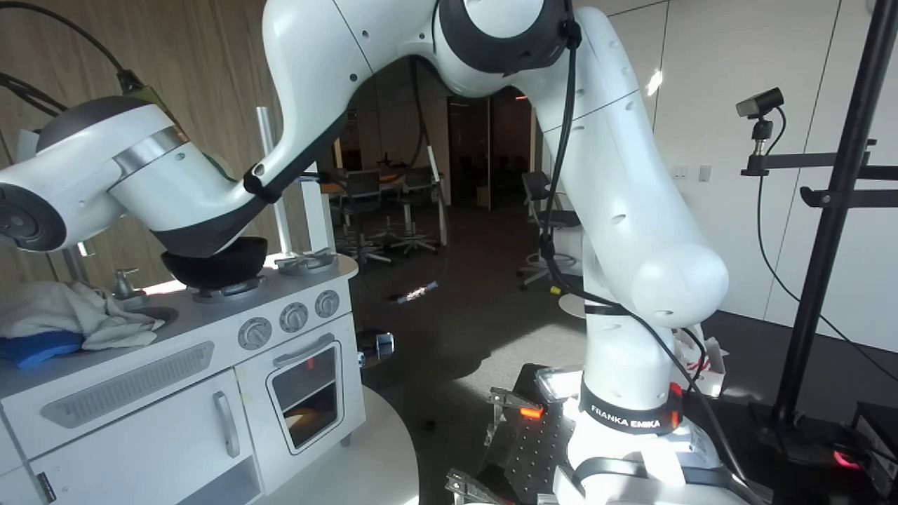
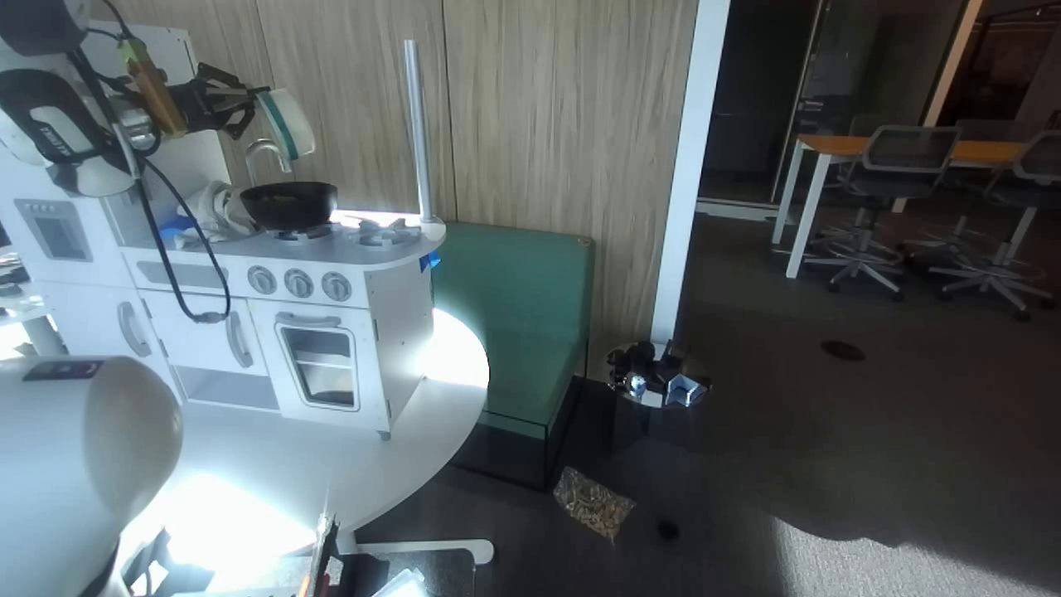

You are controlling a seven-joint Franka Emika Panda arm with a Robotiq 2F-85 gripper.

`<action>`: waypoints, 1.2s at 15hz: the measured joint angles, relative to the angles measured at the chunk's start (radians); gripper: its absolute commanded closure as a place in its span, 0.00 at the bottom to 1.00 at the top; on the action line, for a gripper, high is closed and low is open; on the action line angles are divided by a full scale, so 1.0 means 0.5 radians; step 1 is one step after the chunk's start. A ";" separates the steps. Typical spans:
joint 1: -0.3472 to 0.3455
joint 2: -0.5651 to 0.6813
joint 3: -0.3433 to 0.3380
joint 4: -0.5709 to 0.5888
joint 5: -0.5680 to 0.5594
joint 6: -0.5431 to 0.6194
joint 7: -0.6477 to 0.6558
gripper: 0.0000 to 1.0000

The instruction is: Pour the contents in the pot into the bowl

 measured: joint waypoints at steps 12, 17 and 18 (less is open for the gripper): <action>-0.017 -0.032 0.030 0.010 0.000 -0.032 -0.005 0.99; -0.005 -0.200 0.119 0.118 0.174 -0.063 0.000 0.99; -0.004 -0.246 0.126 0.153 0.210 -0.084 0.001 0.99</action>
